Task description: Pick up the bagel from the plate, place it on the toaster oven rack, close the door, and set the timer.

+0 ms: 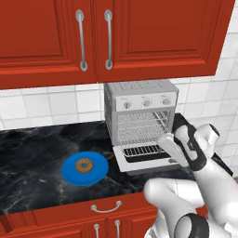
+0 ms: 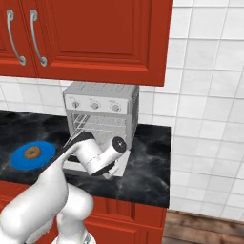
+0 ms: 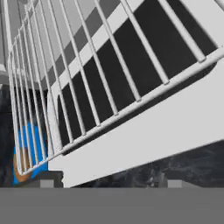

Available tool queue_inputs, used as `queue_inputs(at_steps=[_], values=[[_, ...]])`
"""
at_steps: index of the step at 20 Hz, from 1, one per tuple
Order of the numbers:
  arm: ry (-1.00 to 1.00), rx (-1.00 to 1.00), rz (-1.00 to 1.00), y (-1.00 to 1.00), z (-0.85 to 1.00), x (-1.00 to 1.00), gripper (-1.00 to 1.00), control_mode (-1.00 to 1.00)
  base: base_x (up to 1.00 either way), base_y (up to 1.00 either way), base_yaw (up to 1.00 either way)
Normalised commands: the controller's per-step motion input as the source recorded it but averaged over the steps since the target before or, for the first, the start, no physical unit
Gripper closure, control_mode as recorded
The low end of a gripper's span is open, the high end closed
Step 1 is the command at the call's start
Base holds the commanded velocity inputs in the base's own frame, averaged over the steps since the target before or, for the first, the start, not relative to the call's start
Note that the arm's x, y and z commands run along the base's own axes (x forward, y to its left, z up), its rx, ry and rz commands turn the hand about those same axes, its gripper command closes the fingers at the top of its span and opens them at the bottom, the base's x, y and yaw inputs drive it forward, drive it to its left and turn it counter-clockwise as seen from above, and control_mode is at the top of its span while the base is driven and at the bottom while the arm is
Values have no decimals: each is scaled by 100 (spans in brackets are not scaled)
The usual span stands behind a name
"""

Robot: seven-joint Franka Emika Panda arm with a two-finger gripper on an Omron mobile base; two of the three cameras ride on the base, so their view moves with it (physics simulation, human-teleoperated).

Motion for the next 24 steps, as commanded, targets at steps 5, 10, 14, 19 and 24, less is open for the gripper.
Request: queue_inputs(at_steps=[5,10,14,19,24], values=[[-25,-4,0,84,96,-52,-100,-100,0,0,0],[-8,-17,0,100,95,-20,-100,-100,0,0,0],[0,-27,0,100,75,0,-100,-100,0,0,0],[5,-28,0,100,15,0,-100,-100,0,0,0],[3,-4,0,60,-47,0,-100,-100,0,0,0]])
